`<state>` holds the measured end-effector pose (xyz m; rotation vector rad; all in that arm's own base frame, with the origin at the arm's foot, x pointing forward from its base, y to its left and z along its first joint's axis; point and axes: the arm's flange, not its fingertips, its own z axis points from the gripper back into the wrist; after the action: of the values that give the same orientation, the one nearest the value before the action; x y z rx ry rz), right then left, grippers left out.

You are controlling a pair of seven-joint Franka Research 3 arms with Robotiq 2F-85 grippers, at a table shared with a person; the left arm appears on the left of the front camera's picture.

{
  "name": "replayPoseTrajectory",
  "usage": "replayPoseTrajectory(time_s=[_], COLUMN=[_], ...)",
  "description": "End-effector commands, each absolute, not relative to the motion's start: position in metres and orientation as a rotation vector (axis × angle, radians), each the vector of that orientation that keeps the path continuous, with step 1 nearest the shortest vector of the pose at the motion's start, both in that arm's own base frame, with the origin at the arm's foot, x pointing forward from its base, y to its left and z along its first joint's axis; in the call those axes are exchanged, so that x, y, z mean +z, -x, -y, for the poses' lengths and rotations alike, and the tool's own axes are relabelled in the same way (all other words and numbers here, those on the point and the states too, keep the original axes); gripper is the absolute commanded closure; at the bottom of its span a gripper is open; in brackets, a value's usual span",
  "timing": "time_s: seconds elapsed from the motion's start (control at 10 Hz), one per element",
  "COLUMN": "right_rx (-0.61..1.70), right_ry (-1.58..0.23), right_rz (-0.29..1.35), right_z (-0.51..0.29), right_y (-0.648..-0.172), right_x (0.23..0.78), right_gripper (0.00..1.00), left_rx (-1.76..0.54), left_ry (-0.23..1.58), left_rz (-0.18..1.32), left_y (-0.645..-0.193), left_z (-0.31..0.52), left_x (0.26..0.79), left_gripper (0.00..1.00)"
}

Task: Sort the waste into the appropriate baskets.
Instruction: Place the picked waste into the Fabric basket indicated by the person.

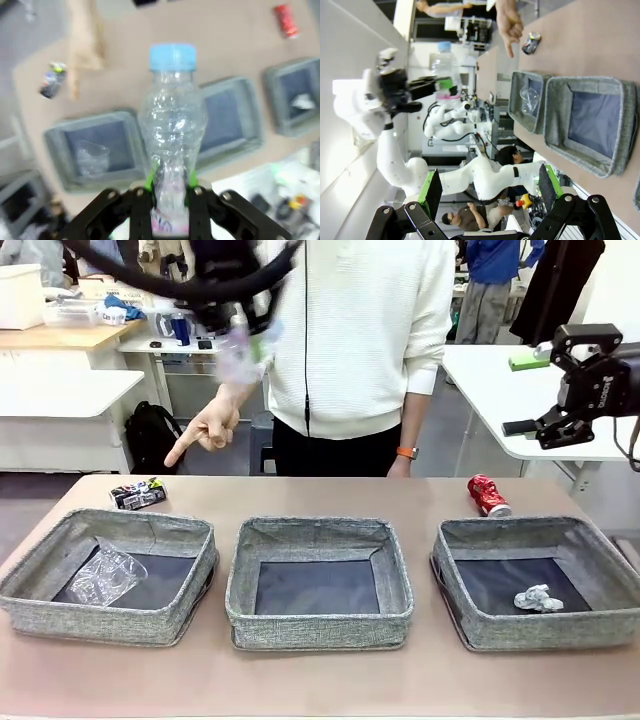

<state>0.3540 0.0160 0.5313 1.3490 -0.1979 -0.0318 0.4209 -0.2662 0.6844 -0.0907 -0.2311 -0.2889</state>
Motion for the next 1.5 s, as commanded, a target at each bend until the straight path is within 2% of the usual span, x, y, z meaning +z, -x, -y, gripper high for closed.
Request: replayPoseTrajectory(time_s=[0.0,0.2,0.4,0.5,0.9,1.2,1.4], right_rx=[-0.044,-0.044,-0.044,-0.044,-0.044,-0.044,-0.044], right_ry=[-1.343,-1.343,-1.343,-1.343,-1.343,-1.343,-1.343], right_rz=[0.182,0.182,0.182,0.182,0.182,0.182,0.182], right_z=[-0.016,-0.016,-0.016,-0.016,-0.016,-0.016,-0.016], right_y=[-0.353,-0.353,-0.353,-0.353,-0.353,-0.353,-0.353], right_x=[0.534,0.534,0.534,0.534,0.534,0.534,0.534], right_gripper=[0.00,0.00,0.00,0.00,0.00,0.00,0.00], left_rx=[-0.287,-0.134,-0.079,0.022,0.119,0.151,0.119], left_ry=[0.067,-0.019,-0.043,-0.013,0.083,0.098,0.089], left_rz=[0.250,0.143,0.124,0.109,0.105,0.096,0.093], left_y=[-0.382,-0.364,-0.346,-0.347,-0.371,-0.373,-0.371], left_z=[0.166,0.082,0.033,0.015,0.036,0.044,0.051], left_x=[0.606,0.551,0.526,0.520,0.521,0.521,0.523], left_gripper=[0.78,0.78,0.78,0.78,0.78,0.78,0.20])
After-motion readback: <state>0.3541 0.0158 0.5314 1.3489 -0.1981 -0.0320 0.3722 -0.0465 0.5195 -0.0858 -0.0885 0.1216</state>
